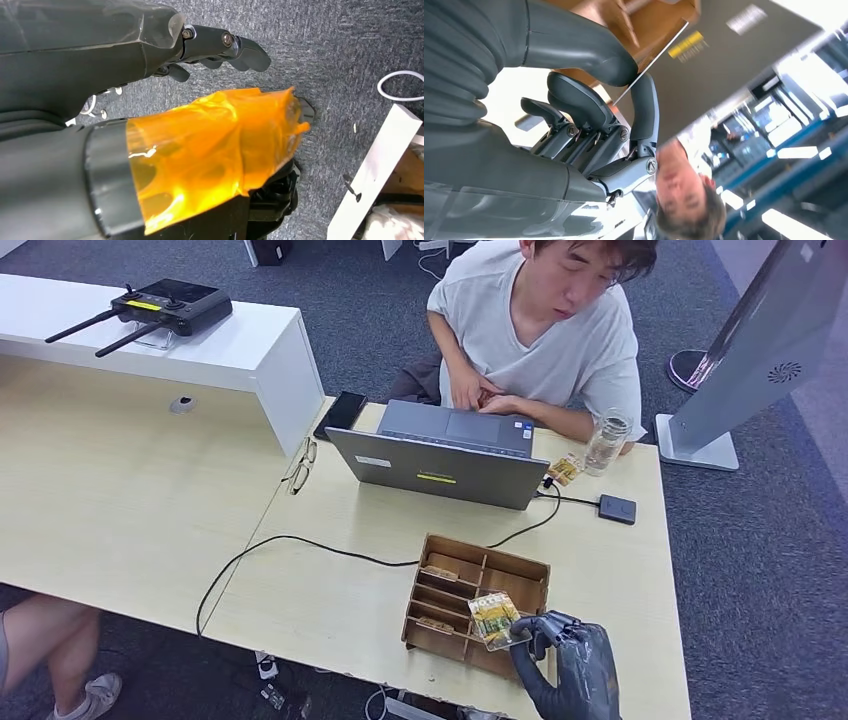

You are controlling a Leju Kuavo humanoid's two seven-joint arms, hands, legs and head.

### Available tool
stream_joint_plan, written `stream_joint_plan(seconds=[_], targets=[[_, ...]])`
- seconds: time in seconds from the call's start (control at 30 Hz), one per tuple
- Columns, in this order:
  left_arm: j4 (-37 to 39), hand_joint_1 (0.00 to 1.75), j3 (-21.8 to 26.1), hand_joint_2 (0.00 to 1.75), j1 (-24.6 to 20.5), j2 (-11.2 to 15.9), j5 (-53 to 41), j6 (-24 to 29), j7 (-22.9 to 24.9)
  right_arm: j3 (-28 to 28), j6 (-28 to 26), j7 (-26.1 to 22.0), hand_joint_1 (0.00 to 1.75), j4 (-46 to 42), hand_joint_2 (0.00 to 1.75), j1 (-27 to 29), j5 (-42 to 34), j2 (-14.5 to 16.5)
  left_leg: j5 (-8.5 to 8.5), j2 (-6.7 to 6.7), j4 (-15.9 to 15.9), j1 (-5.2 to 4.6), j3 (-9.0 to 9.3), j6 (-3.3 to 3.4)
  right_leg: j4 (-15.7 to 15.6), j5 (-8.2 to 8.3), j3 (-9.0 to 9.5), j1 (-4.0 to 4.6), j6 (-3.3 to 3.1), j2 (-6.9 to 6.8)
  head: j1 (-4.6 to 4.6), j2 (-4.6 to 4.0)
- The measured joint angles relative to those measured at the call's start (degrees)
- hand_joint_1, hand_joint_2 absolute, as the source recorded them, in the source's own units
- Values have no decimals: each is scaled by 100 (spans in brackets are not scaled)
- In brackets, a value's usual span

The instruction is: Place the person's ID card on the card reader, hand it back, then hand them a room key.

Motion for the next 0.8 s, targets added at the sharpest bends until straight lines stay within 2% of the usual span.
stream_joint_plan(seconds=[0.37,0.57,0.8], targets=[[0,0,181,0,8,38,154,98,-174,-537,-176,-899,175,-563,175,240,-541,588,0,0,1,-2,0,0,0,0,1,-1,0,0,-1,0],[0,0,293,0,8,40,208,184,-219,-769,-180,-1063,175,-660,175,248,-519,922,1,0,0,0,1,0,0,0,1,0,0,1,0,0],[0,0,344,0,5,38,248,233,-242,-889,-178,-1089,175,-662,175,224,-436,1140,1,0,0,-1,0,0,1,1,1,0,0,1,1,0]])
